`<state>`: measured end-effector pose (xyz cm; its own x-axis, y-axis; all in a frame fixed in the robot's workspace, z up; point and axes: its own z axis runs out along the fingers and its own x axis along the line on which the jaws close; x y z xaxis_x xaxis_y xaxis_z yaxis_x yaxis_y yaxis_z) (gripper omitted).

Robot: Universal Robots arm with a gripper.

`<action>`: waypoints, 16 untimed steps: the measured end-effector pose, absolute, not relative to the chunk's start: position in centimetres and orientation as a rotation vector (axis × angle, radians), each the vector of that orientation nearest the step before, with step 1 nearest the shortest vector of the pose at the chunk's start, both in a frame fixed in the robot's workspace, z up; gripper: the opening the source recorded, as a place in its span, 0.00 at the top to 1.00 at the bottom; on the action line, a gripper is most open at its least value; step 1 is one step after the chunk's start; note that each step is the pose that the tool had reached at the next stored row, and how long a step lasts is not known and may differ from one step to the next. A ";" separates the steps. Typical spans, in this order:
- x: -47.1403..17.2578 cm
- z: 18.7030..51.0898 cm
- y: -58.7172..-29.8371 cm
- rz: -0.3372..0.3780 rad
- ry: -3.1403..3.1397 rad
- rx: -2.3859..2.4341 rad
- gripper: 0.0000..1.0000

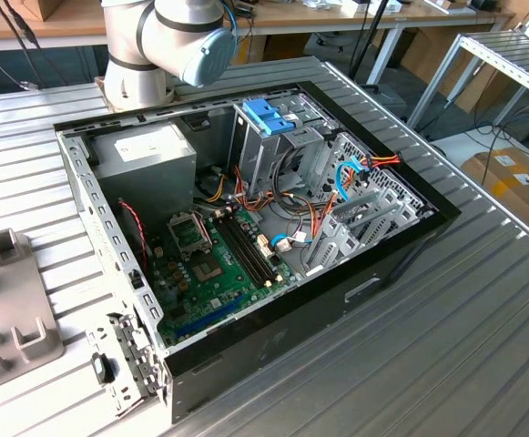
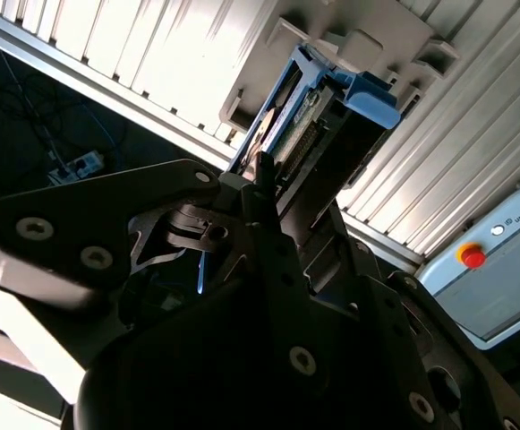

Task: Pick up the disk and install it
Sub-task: 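Pick up the disk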

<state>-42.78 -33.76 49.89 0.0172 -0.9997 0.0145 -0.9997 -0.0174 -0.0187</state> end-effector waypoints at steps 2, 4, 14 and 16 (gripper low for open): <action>-42.4 49.9 -33.8 -0.037 2.200 -2.238 0.65; -42.1 49.9 -33.8 -0.037 2.200 -2.238 0.65; -39.9 49.9 -33.7 -0.037 2.200 -2.238 0.65; -39.6 49.9 -33.8 -0.037 2.200 -2.238 0.65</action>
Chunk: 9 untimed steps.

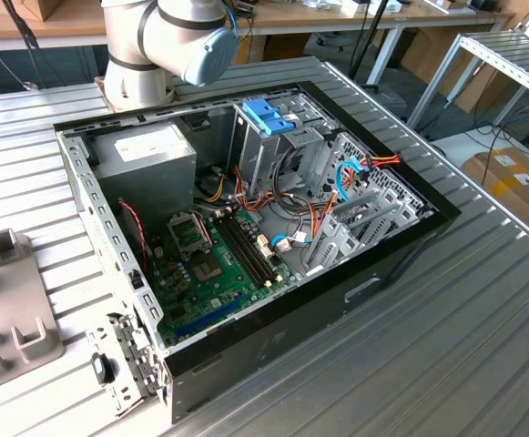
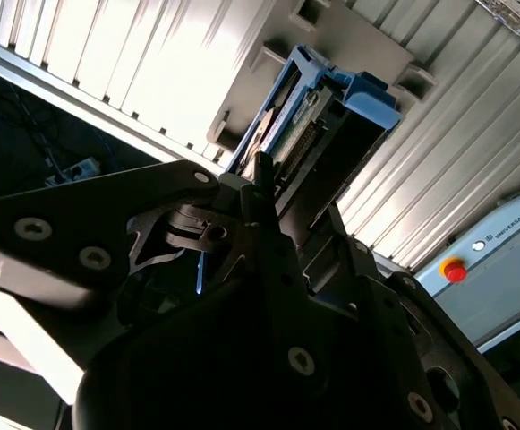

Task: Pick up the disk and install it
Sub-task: 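Pick up the disk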

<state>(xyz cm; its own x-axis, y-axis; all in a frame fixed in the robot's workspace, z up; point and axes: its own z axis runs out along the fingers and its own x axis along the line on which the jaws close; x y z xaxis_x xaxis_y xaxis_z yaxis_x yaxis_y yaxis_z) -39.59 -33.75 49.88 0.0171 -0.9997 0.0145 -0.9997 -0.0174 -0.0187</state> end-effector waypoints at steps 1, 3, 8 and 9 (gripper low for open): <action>-39.2 49.9 -33.8 -0.037 2.200 -2.238 0.65; -38.5 49.9 -33.8 -0.037 2.200 -2.238 0.65; -37.1 49.9 -33.8 -0.037 2.200 -2.238 0.65; -36.7 49.9 -33.8 -0.037 2.200 -2.238 0.65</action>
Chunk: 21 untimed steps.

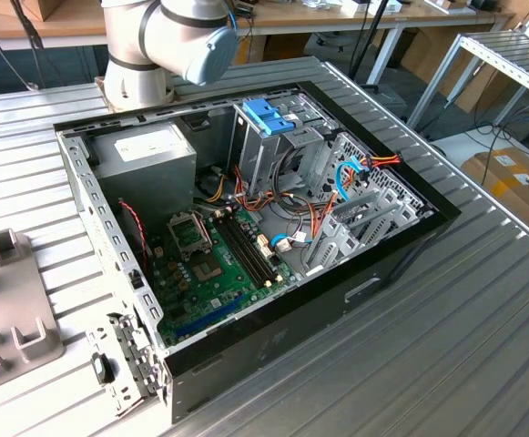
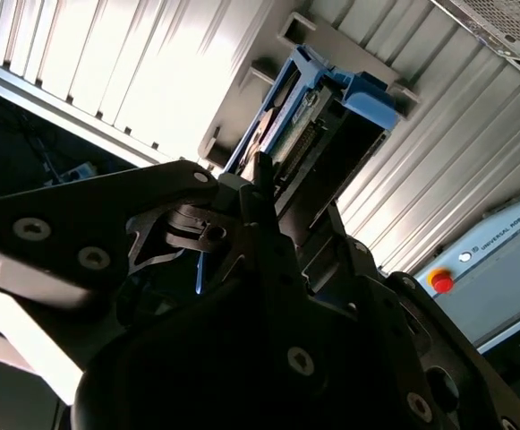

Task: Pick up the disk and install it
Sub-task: 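Pick up the disk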

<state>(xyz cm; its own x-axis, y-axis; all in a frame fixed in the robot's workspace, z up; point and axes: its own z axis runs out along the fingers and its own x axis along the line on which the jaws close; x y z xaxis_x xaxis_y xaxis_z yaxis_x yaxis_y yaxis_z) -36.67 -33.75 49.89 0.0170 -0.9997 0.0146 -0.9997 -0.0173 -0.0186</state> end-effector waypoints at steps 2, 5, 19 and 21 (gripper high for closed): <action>-36.1 49.9 -33.8 -0.037 2.200 -2.238 0.65; -35.1 49.9 -33.8 -0.037 2.200 -2.238 0.65; -31.1 49.9 -33.8 -0.037 2.200 -2.238 0.65; -31.0 49.9 -33.8 -0.037 2.200 -2.238 0.65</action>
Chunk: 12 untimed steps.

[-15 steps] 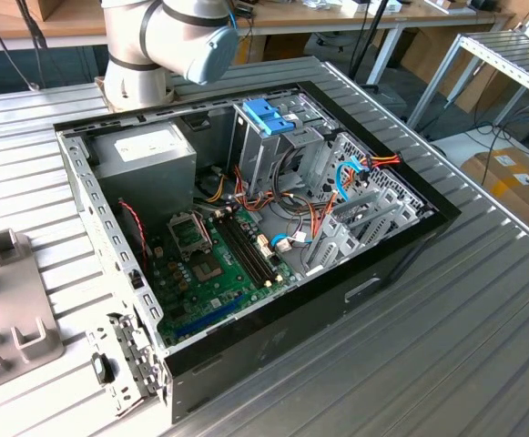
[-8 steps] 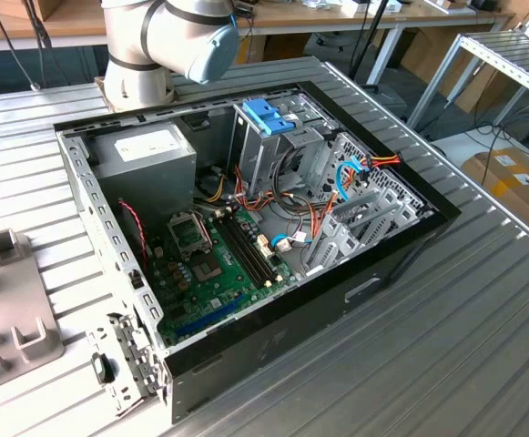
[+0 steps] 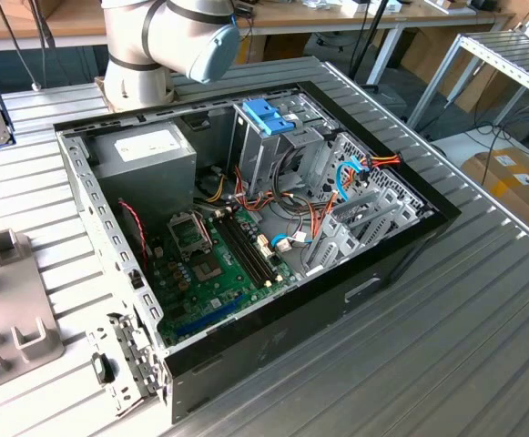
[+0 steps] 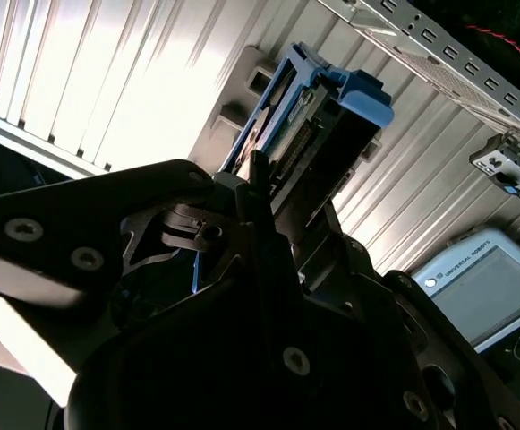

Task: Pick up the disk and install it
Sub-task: 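Pick up the disk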

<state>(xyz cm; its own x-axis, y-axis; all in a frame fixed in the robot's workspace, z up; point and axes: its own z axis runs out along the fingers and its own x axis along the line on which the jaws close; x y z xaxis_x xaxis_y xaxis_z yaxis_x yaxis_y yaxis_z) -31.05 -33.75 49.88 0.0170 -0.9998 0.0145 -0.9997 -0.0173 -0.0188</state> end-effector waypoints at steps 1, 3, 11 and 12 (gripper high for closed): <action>-31.0 49.9 -33.8 -0.037 2.200 -2.238 0.65; -31.0 49.9 -33.8 -0.037 2.200 -2.238 0.65; -30.6 49.9 -33.7 -0.037 2.200 -2.238 0.65; -30.5 49.9 -33.7 -0.037 2.200 -2.238 0.65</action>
